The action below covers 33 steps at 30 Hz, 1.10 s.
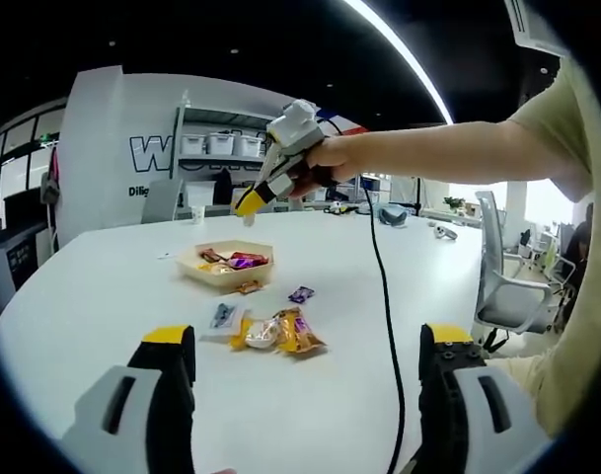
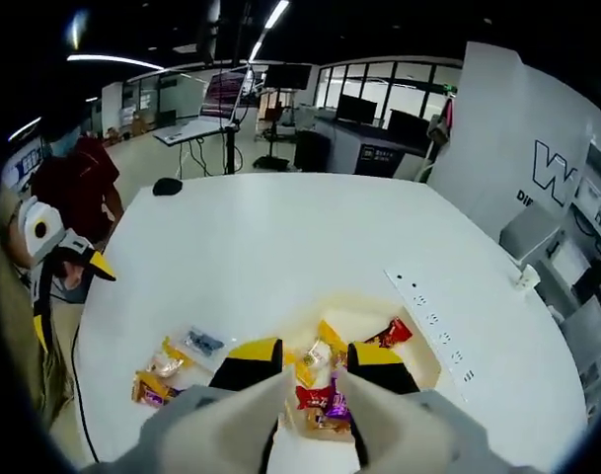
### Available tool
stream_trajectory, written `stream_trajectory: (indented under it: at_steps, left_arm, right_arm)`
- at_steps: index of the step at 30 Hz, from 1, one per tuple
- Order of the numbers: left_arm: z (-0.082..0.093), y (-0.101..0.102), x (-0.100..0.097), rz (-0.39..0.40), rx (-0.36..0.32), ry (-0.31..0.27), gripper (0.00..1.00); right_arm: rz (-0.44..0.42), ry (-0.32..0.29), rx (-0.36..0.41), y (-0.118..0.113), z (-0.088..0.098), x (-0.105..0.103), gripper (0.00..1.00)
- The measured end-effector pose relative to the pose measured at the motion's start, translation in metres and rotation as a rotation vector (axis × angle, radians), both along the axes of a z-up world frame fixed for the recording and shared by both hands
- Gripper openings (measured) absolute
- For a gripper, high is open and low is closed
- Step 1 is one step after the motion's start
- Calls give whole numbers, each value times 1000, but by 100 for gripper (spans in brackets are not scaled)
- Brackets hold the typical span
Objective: Place the target food into the container with the food tongs after gripping and lifting it, then release it inside without dropping or visibly crushing the food.
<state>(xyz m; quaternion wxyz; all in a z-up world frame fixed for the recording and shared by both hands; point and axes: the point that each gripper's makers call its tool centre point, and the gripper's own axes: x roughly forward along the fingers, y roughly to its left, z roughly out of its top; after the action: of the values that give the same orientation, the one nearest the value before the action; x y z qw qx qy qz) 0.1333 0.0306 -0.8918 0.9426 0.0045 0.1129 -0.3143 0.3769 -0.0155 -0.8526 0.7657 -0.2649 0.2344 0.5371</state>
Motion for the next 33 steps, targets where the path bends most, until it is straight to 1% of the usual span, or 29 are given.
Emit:
stream_trajectory:
  at_steps: [5,11,12,15,17,19,24,27,33]
  left_arm:
    - [0,-2,-1,-5,2,1,92]
    - [1,-2,-1,-5,6,-1,92]
    - [1,-3,-1,-7,8,-2,92]
    - [0,-5,-1,-10,9,-2,92]
    - [0,-6,-2,-12,9,-2,92]
    - [0,-6,-2,-13,12,-3,92]
    - [1,-7,-2,-14,14,-5,92]
    - [1,-7,-2,-16,17,-5,92]
    - [1,-7,-2,-17,20,-5,91]
  right_arm:
    - [24,9,1,-3,-3,-8,22]
    - [74,18,1,-6,-7,-22,22]
    - [103,22,2,-6,-9,-30,22]
    - [127,30,-7,-9,-15,-39,22]
    - [163,34,-5,-10,-17,-49,22]
    - [171,40,-9,-13,-20,-53,22]
    - [237,50,-24,-19,-31,-73,22]
    - [272,60,-15,-22,-37,-84,22]
    - [330,61,-33,-30,-49,-96,22]
